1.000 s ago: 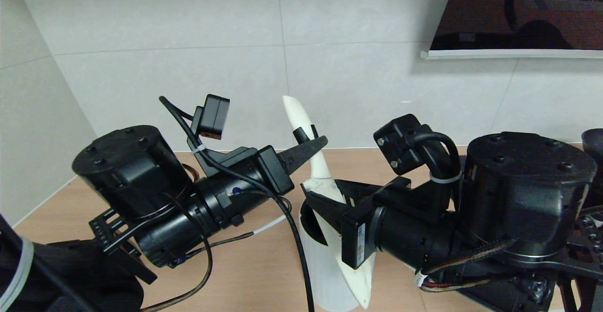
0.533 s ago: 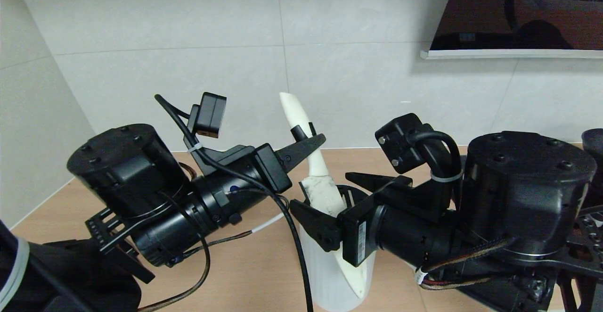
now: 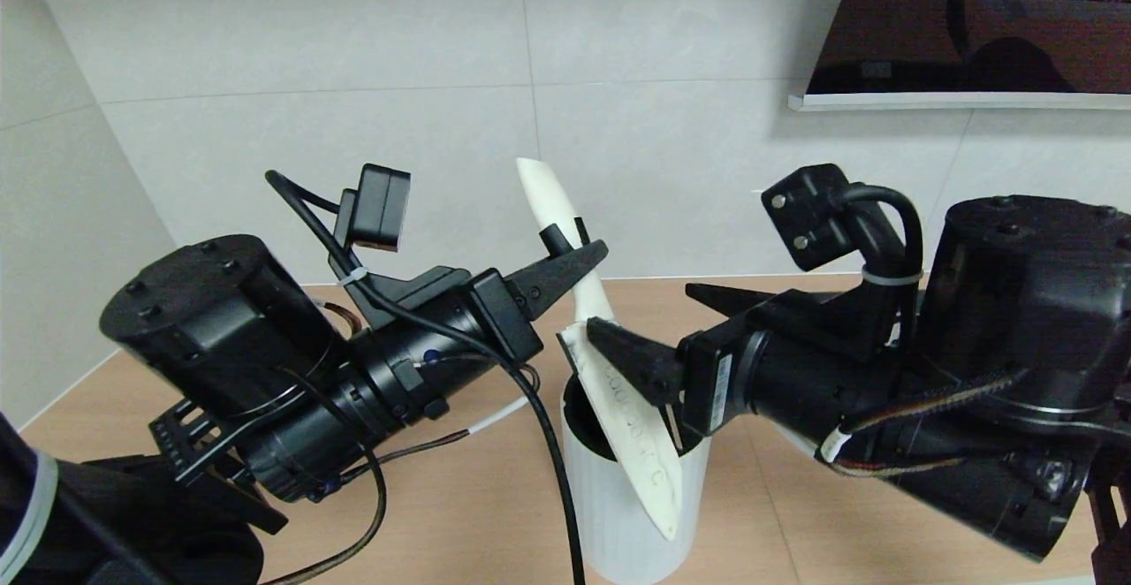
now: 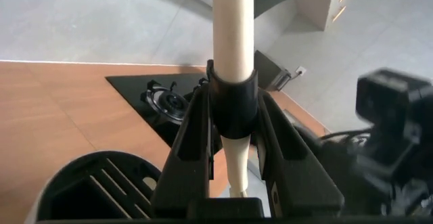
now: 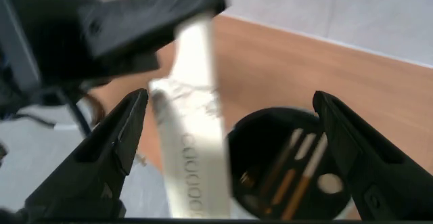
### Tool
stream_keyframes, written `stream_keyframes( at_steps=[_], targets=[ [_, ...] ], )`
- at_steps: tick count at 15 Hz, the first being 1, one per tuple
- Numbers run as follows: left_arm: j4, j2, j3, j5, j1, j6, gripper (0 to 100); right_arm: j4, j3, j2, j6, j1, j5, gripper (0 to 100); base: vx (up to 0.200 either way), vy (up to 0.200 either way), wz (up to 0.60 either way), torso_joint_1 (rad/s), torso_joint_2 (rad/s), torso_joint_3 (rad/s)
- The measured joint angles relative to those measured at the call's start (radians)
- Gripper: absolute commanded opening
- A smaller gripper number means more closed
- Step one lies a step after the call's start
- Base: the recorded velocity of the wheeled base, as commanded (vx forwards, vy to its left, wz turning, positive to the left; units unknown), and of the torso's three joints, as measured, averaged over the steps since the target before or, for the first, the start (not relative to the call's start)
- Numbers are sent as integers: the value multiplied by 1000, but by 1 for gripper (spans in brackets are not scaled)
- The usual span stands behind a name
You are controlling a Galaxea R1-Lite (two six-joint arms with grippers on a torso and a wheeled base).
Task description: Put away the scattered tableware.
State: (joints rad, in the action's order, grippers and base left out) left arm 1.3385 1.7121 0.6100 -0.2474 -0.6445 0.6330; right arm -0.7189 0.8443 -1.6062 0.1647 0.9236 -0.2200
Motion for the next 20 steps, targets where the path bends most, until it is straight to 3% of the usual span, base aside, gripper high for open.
stream_keyframes(
  at_steps=[2, 4, 5, 7, 8, 10, 12, 14, 16, 20],
  targets=[
    [-5, -5, -1, 1, 17, -48, 0, 21, 15, 29, -4, -78, 2, 100, 0, 0, 0, 0, 0, 0],
    [-59, -18, 10, 20, 23, -66, 0, 57, 29, 62, -4, -126, 9, 100, 0, 0, 0, 0, 0, 0],
    [-108, -27, 27, 56, 23, -68, 0, 61, 33, 73, -5, -142, 9, 100, 0, 0, 0, 0, 0, 0],
    [-278, -52, 95, 188, 16, -87, 0, 62, 39, 83, -8, -170, 10, 100, 0, 0, 0, 0, 0, 0],
    [-360, -66, 143, 281, 4, -95, 0, 63, 41, 84, -9, -180, 10, 100, 0, 0, 0, 0, 0, 0],
    [-527, -90, 253, 526, -40, -118, 0, 63, 44, 84, -11, -190, 10, 100, 0, 0, 0, 0, 0, 0],
    [-598, -95, 341, 711, -91, -155, 0, 63, 47, 88, -11, -194, 9, 100, 0, 0, 0, 0, 0, 0],
    [-607, -79, 377, 815, -131, -234, 0, 63, 49, 95, -11, -195, 9, 100, 0, 0, 0, 0, 0, 0],
    [-575, -45, 386, 957, -160, -373, 0, 63, 49, 99, -11, -204, 9, 100, 0, 0, 0, 0, 0, 0],
    [-397, -18, 358, 1032, -225, -538, 0, 63, 48, 97, -11, -209, 9, 100, 0, 0, 0, 0, 0, 0]
  ],
)
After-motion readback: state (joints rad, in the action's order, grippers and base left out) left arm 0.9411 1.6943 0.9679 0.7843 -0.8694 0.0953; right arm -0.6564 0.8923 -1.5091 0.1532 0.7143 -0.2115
